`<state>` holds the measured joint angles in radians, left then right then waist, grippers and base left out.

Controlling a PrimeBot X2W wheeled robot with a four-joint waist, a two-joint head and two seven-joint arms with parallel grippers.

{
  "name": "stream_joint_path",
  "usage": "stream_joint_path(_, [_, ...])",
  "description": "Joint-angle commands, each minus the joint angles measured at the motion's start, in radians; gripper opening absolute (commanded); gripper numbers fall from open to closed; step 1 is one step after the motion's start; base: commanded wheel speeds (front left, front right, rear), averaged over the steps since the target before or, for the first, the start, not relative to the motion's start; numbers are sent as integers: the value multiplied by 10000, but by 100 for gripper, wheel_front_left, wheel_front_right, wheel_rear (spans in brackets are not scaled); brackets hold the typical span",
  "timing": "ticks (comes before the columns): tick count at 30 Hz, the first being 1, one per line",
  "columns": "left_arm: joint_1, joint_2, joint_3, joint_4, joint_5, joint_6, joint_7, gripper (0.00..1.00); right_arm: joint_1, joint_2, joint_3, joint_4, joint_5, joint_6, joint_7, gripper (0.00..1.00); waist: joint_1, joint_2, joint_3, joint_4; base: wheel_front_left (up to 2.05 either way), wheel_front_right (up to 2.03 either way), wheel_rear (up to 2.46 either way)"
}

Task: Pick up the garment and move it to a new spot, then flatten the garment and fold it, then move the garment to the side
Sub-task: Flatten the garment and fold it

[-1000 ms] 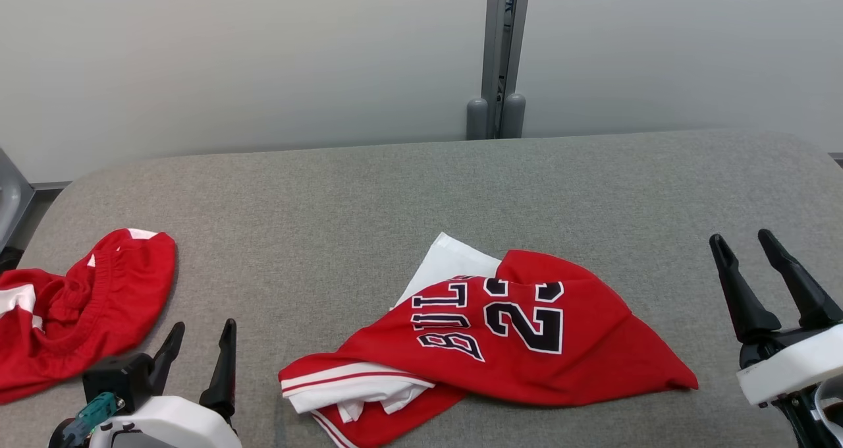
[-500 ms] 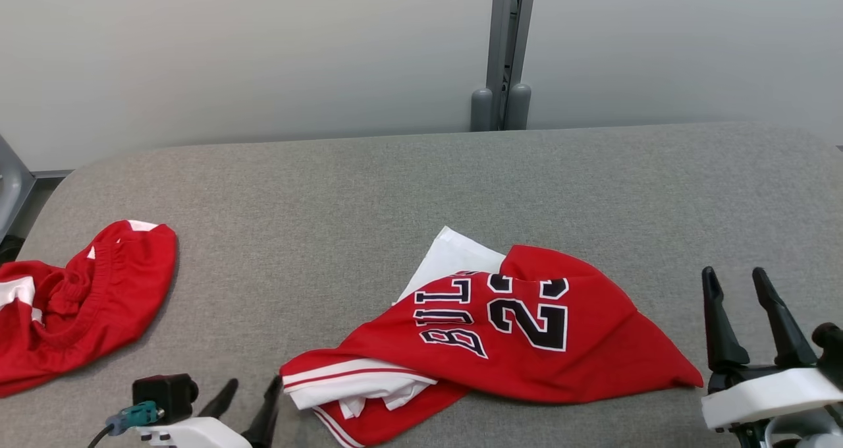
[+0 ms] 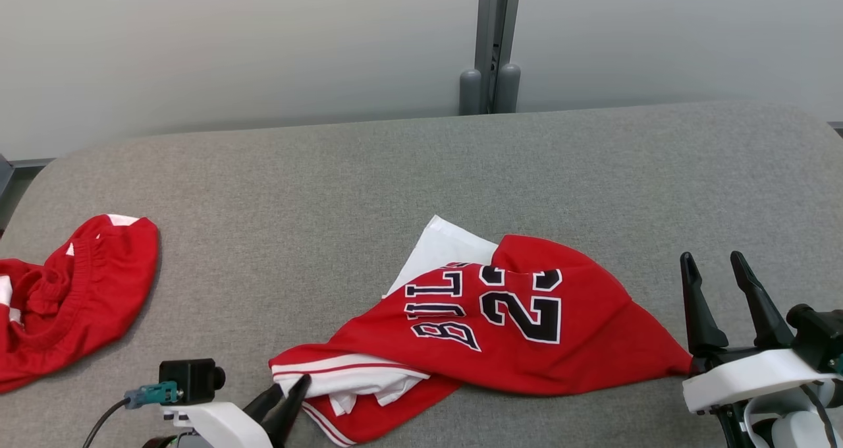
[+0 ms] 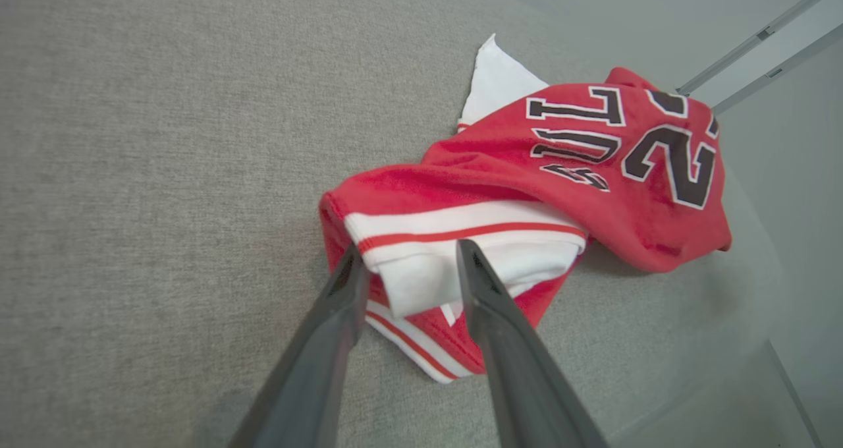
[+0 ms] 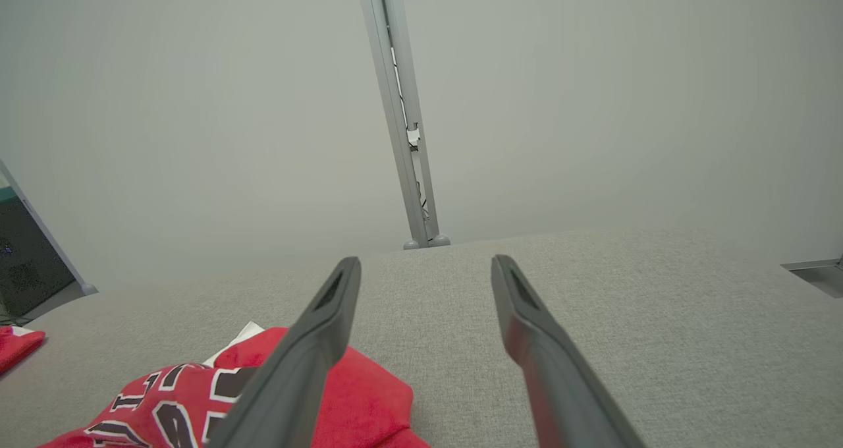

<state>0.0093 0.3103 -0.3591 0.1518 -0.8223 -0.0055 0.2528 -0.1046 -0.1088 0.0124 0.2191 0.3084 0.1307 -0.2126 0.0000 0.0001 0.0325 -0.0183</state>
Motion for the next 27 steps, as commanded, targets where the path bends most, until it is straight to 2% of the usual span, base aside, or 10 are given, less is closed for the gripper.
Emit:
stream_joint_path(1, [-237,35,-5,57,-68,-156,-74,0,-130,-31,18,88,-42,1,-97,100,0,-1,110,-51,0,0,0])
stream_joint_path(8, [-881,362,239,-299,-54,-558,-301,0,-304,62,50,306,-88,1,-240,100,0,-1,265,-89,0,0,0])
stream_joint_path(17, [-2837,1157,588,-842,-553,-842,942,0,-578,246,-18,542,-80,1,-386,100,0,-1,379,-146,0,0,0])
stream_joint_path(20, [-3934,1160,508,-382,-613,-1003,1150,0,-775,322,-192,608,-203,1,-483,100,0,-1,504,-223,0,0,0])
stream_joint_path(22, [-5106,1268,379,502,-519,-1116,1319,0,-1017,438,-174,669,-276,1,-530,100,0,-1,654,-396,0,0,0])
stream_joint_path(27, [-6930,1208,263,1890,-469,-1238,876,0,-1408,519,-267,508,-291,1,-541,100,0,-1,866,-778,0,0,0])
